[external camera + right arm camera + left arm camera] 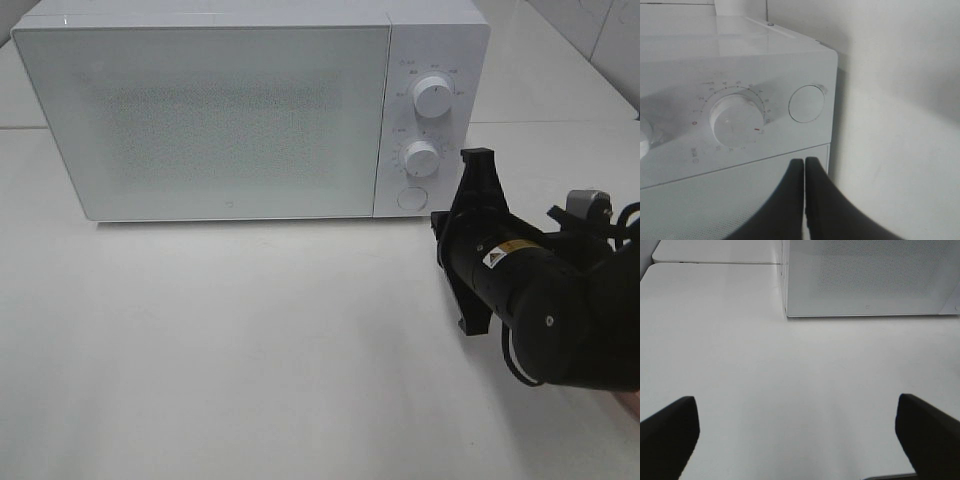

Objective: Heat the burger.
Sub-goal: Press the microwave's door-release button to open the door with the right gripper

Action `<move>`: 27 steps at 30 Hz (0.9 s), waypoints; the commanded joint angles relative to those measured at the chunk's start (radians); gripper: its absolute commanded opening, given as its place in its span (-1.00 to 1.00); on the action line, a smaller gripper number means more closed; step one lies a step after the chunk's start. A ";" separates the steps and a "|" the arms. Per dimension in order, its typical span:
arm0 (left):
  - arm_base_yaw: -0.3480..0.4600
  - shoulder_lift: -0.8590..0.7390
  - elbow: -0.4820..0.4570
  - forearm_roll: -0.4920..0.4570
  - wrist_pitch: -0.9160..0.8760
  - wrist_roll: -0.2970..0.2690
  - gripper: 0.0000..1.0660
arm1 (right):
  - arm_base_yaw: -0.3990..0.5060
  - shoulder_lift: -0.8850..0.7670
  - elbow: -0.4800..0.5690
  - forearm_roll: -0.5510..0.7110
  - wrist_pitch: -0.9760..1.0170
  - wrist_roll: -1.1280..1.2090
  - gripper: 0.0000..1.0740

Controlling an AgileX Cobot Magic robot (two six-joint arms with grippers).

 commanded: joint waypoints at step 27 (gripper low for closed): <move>-0.002 -0.022 0.002 -0.001 -0.009 0.001 0.87 | -0.125 0.217 -0.245 -0.167 0.070 0.101 -1.00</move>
